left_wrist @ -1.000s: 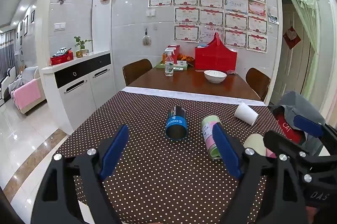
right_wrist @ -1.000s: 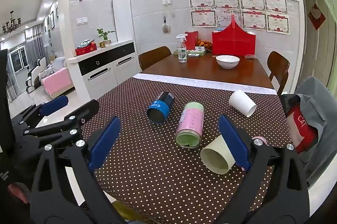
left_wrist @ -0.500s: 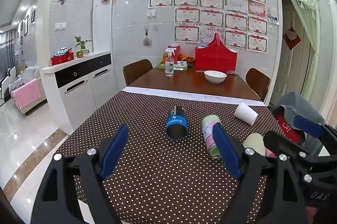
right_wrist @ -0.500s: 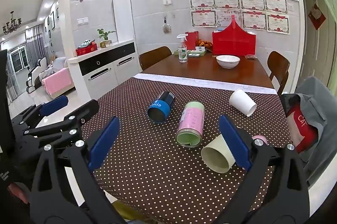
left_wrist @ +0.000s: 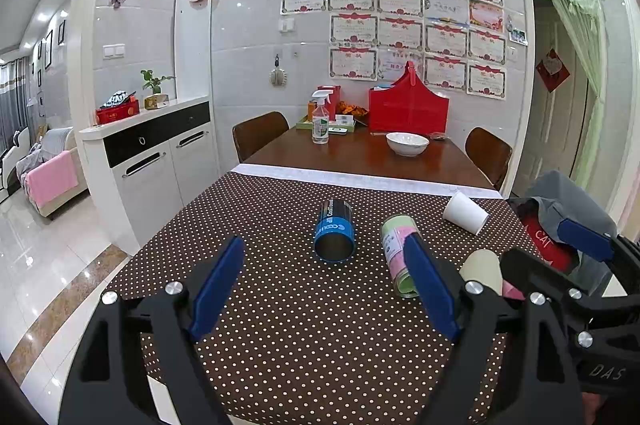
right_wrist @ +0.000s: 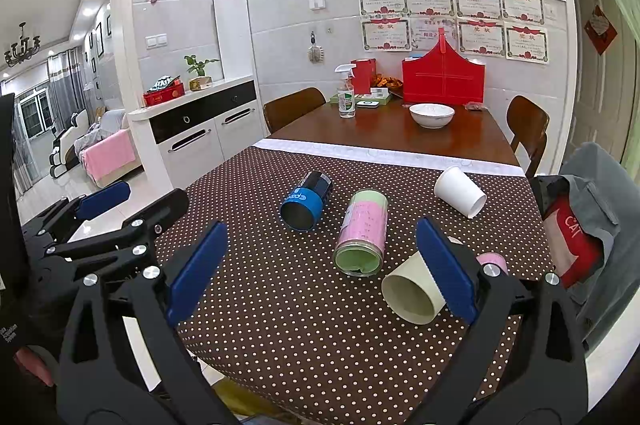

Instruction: Flip cup upside down

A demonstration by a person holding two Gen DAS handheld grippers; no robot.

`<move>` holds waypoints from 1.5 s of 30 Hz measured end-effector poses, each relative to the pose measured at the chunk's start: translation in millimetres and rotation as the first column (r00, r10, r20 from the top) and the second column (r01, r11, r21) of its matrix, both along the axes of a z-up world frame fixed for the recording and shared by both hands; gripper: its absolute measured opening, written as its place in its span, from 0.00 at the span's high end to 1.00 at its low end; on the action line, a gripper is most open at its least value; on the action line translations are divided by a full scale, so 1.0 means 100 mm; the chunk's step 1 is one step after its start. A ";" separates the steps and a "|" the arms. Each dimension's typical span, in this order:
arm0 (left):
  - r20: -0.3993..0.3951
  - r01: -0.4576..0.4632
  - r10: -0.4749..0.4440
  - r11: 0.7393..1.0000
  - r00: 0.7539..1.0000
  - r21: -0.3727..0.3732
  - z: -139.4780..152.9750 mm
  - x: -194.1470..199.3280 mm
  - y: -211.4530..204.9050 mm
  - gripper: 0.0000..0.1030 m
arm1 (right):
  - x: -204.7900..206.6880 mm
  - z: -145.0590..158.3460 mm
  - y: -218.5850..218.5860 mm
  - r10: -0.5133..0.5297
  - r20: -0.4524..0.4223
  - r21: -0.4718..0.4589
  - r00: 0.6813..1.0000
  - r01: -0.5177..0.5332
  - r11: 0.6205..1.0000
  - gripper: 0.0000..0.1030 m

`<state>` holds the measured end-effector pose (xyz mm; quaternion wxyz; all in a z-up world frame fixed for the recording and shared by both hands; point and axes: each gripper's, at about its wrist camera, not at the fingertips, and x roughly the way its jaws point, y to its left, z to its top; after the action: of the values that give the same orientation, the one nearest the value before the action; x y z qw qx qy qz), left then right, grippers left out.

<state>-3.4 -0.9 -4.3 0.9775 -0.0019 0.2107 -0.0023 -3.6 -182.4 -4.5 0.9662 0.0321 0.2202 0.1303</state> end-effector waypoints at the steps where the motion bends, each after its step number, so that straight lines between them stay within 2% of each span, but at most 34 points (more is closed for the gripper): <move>1: 0.000 -0.001 0.001 1.000 1.000 0.000 0.00 0.00 -0.01 0.21 | 0.00 0.00 0.00 0.000 0.000 0.001 1.000 0.000 1.000 0.09; 21: 0.001 0.003 -0.003 1.000 1.000 0.004 0.00 -0.07 -0.09 0.21 | -0.04 0.03 -0.03 0.000 -0.003 0.006 1.000 0.000 1.000 0.09; 23: 0.001 0.005 -0.005 1.000 1.000 0.005 0.00 -0.08 -0.10 0.21 | -0.04 -0.10 -0.11 -0.002 -0.001 0.008 1.000 0.002 1.000 0.09; 45: -0.005 0.004 -0.004 1.000 1.000 0.007 -0.02 -0.07 -0.16 0.21 | -0.03 -0.11 -0.11 -0.002 -0.006 0.010 1.000 0.002 1.000 0.09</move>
<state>-10.7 -17.0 -6.2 0.9770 0.0017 0.2134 -0.0036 -6.3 -193.7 -15.3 0.9654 0.0373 0.2227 0.1301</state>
